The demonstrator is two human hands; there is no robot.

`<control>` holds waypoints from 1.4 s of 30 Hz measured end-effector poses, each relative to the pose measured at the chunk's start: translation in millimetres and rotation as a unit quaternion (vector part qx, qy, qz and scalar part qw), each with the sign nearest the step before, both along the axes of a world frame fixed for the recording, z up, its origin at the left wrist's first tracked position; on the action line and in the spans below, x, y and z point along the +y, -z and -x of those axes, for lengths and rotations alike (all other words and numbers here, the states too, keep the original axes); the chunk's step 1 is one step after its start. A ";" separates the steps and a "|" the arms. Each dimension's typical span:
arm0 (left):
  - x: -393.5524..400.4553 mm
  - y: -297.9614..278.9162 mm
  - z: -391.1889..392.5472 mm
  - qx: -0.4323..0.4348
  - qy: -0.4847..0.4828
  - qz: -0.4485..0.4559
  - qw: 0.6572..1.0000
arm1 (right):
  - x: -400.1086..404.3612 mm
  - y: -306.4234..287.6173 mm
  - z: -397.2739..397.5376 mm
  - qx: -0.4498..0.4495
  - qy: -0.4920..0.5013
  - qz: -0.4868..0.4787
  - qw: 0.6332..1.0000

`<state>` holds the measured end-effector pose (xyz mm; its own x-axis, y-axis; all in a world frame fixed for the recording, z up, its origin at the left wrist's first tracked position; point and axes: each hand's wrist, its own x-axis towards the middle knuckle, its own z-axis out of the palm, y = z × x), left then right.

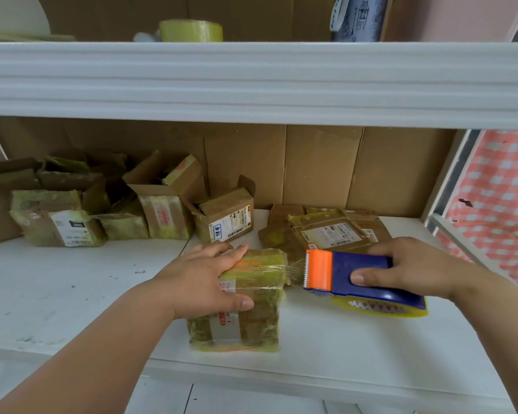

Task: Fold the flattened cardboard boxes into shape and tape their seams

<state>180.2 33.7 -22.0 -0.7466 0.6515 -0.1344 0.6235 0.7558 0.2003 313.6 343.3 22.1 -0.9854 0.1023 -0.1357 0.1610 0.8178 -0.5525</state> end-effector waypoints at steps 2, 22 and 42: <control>0.2 -1.0 -1.4 0.000 0.001 -0.002 1.000 | 2.4 1.4 -2.6 0.007 -0.002 0.011 1.000; 0.2 1.1 -4.7 0.029 -0.004 -0.006 1.000 | -4.4 5.8 23.0 -0.067 0.008 -0.177 0.982; -0.3 10.1 -8.9 0.111 0.000 0.006 0.994 | -40.6 -6.1 75.2 -0.187 0.052 -0.075 0.978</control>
<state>189.1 33.4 -32.0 -0.7592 0.6503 0.0267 0.6507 0.7578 0.0482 238.4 302.8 28.2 -0.8526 0.2457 -0.4613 0.4156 0.8538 -0.3134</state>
